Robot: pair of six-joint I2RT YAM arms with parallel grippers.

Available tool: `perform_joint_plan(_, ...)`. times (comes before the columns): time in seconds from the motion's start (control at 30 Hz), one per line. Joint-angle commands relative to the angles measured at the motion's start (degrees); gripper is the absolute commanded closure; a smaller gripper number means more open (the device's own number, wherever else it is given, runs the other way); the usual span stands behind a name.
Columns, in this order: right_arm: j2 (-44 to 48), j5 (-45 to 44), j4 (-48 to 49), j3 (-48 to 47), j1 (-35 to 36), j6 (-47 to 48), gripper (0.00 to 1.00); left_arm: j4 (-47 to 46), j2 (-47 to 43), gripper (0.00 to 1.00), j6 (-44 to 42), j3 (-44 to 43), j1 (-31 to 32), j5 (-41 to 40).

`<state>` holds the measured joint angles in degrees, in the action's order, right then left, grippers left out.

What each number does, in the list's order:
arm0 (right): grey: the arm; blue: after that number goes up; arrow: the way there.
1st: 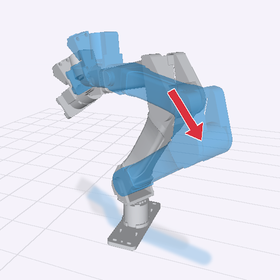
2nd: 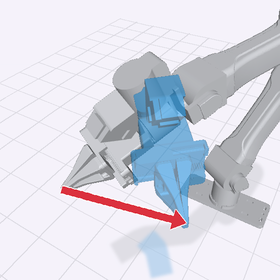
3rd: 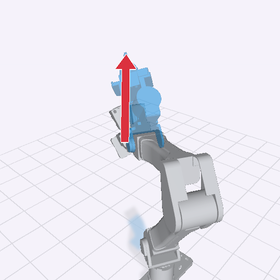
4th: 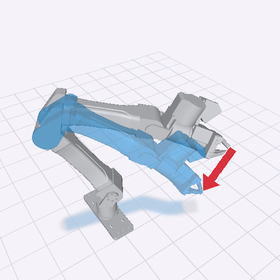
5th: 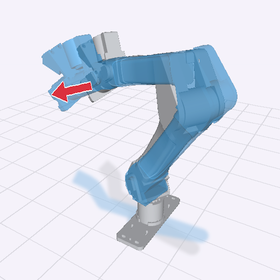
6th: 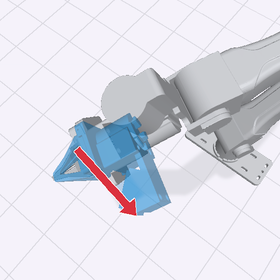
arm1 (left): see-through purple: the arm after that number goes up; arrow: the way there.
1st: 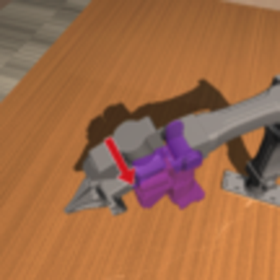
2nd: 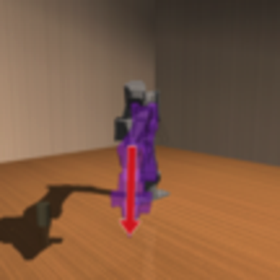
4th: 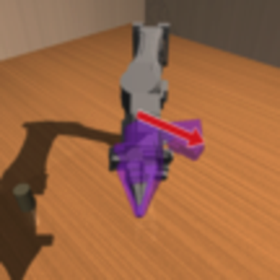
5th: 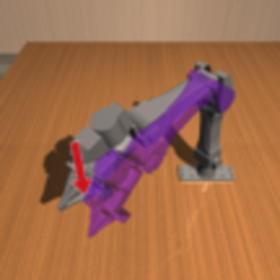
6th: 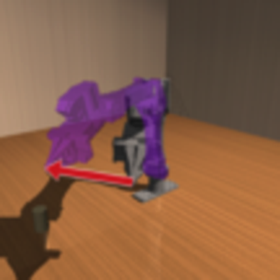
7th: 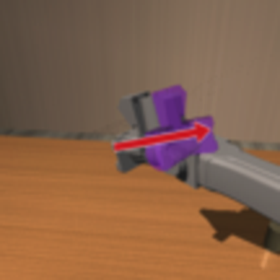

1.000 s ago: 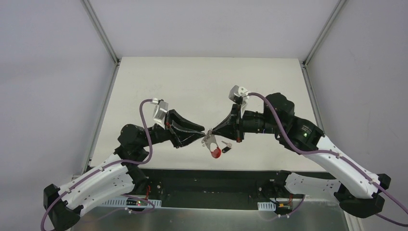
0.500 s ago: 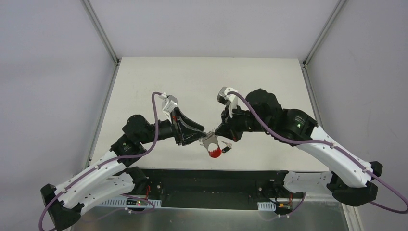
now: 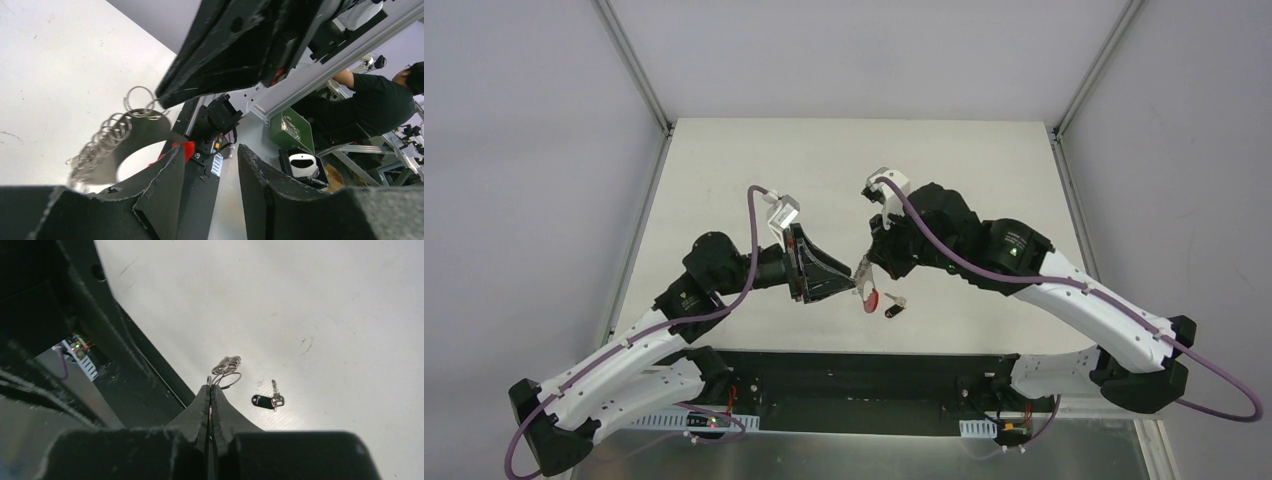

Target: Put the keys on the keyring

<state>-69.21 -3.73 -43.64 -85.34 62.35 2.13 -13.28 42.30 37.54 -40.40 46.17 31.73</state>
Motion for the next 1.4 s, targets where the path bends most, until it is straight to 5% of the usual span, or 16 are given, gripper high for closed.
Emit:
perform_joint_plan(0.0,-2.28,-7.36,-1.82,-5.61,0.57,-1.18,1.00,1.72,0.36,0.57,1.04,-4.28,0.38,1.32)
perform_joint_plan(0.6,-2.62,0.03,-7.90,-9.93,0.60,1.53,1.00,5.79,2.22,0.57,-5.86,-6.09,0.36,-0.97)
perform_joint_plan(0.9,15.07,12.04,21.32,14.62,0.67,3.65,1.00,1.80,0.99,0.56,-4.81,-5.31,0.33,2.11)
perform_joint_plan(1.2,26.66,14.68,55.51,34.83,0.60,1.27,1.00,-6.67,-1.50,0.56,-2.34,-2.82,0.32,3.51)
perform_joint_plan(1.37,26.54,16.23,57.11,32.57,0.60,-0.55,1.00,-9.59,-3.41,0.56,-3.95,-0.40,0.32,0.73)
